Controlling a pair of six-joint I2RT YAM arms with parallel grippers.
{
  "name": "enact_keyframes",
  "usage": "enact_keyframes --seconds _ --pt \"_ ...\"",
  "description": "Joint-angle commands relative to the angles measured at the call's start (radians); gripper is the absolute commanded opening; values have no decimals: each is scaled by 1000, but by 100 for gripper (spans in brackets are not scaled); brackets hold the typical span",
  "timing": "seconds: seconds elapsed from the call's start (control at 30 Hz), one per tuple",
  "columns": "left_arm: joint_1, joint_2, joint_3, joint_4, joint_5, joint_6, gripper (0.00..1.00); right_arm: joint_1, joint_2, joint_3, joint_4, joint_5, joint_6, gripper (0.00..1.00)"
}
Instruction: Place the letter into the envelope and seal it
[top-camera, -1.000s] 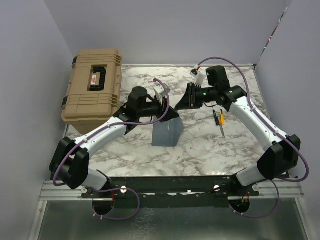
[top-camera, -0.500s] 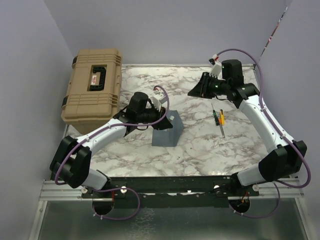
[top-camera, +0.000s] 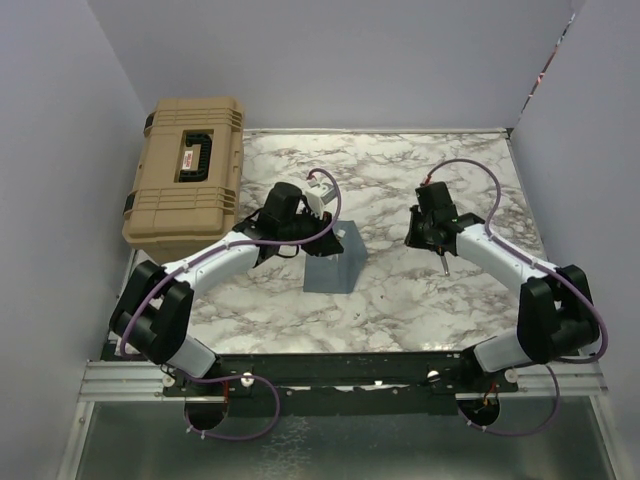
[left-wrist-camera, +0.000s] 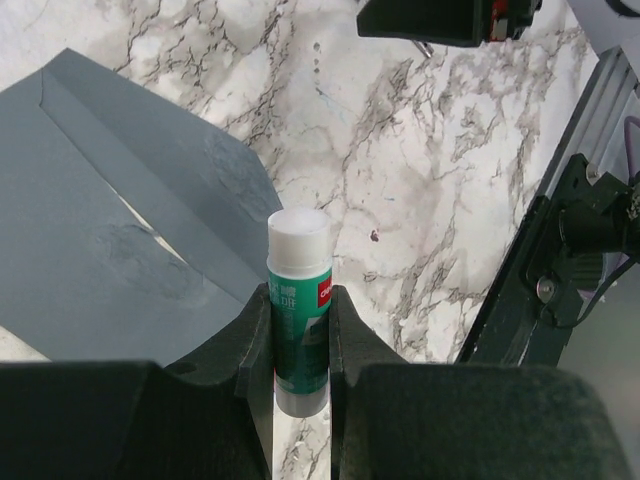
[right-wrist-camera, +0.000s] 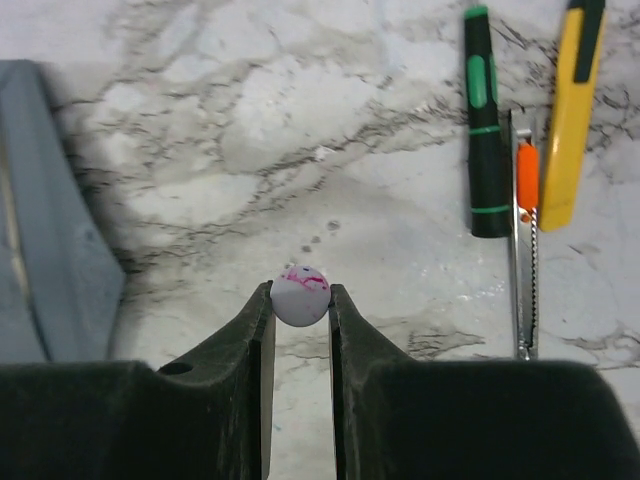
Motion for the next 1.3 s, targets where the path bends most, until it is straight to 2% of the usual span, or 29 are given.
enact_keyframes --seconds 0.0,0.3,0.63,0.83,1.13,1.27 --pt "1 19 42 -20 -24 -29 0 18 -10 -105 181 242 19 5" --pt "-1 18 53 -19 2 -45 0 18 92 -172 303 244 45 17" --pt "1 16 72 -20 4 -54 0 18 141 -148 255 256 59 27" --pt "0 20 86 -19 4 -61 0 18 145 -131 224 235 59 38" --pt "0 18 123 -18 2 -80 0 18 22 -71 109 198 77 51" --pt "2 20 174 -19 -19 -133 0 18 -114 -76 118 59 75 56"
